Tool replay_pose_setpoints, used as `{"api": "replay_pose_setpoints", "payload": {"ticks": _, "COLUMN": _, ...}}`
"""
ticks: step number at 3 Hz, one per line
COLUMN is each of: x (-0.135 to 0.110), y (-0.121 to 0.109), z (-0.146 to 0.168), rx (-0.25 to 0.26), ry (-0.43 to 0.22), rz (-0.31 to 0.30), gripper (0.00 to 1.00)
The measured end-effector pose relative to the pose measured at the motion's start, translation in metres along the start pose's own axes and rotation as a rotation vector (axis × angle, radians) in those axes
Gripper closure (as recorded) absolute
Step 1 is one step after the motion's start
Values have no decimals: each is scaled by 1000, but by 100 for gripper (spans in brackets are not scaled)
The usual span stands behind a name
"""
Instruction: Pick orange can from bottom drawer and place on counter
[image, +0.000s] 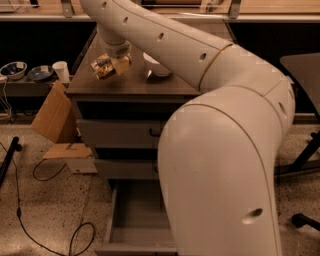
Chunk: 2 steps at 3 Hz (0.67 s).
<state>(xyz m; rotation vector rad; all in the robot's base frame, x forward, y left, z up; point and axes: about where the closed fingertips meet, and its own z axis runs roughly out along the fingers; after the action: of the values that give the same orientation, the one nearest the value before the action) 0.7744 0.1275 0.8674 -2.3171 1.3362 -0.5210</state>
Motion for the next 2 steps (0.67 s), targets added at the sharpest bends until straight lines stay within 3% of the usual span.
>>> {"api": "replay_pose_setpoints", "payload": {"ticks": 2, "x": -1, "y": 0, "z": 0, "rx": -14, "ry": -8, "rz": -3, "gripper": 14}}
